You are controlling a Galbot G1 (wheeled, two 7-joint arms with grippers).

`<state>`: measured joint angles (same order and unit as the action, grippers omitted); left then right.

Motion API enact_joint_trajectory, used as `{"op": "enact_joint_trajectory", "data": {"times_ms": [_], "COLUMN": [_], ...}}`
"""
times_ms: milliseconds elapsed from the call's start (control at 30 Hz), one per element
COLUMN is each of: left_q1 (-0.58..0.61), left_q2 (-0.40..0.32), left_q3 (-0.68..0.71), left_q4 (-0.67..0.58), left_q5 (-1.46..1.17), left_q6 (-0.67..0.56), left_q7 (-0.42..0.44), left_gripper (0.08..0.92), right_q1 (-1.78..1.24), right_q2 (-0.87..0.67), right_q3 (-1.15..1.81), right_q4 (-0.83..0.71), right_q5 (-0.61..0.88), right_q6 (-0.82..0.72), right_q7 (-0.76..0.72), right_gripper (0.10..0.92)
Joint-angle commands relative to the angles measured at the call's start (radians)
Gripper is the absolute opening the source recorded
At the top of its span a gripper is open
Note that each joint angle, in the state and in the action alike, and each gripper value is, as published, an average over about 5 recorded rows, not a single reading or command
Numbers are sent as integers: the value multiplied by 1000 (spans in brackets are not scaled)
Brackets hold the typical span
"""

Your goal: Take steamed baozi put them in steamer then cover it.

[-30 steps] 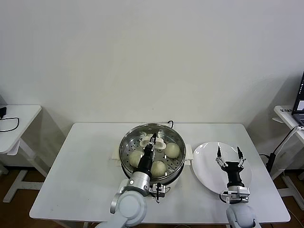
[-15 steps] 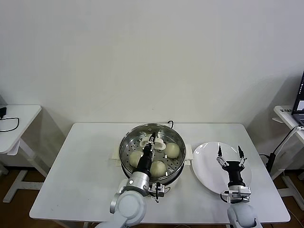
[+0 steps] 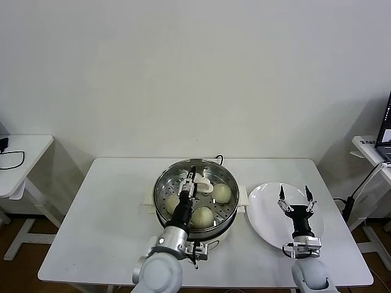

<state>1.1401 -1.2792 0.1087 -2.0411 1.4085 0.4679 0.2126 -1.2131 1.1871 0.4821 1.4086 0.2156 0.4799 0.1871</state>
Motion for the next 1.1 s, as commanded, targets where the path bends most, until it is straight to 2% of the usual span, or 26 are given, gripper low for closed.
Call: {"op": "enact_joint_trajectory", "data": {"times_ms": [33,100,200,333,433,533,667,733,900,1100], "left_q1": [141,162,180,171,151,142,142,141,143,169], "left_q2": [65,81,94,79,57,47,51,48,34,22], "left_q3": [-42,-64,-137,-324,-479,-613,-732,-773,-838,-859], "left_q4": [-224,-252,-284,-277,-189,-47,147,223,354,390], "left_q5": [-100,-152,-281,-619,-891,-1094,-1327,-1415,-1509,-1549], "left_q6": [-2,-5,-9,-30,-106,-251,-481,-549,-645,-698], "left_q7": [5,-3,-49,-201,-335,-382,-311,-264,-193,-146], "left_gripper": [759,801,820,822,823,823,823,823,823,823], "right_q1": [12,8,-6,-35,-57,-77,-97,-102,-114,-143], "right_q2": [-5,-14,-28,-46,-55,-62,-68,-69,-67,-61], "right_q3": [-19,-29,-43,-45,-38,-33,-26,-24,-9,11], "right_q4": [7,19,48,104,134,153,166,167,167,160], "right_q5": [-5,-1,29,115,167,203,230,233,231,230], "right_q6": [-30,-60,-105,-141,-145,-147,-149,-149,-148,-144], "right_q7": [4,7,10,-14,-39,-60,-79,-83,-95,-112], "right_gripper": [823,823,823,823,823,823,823,823,823,823]}}
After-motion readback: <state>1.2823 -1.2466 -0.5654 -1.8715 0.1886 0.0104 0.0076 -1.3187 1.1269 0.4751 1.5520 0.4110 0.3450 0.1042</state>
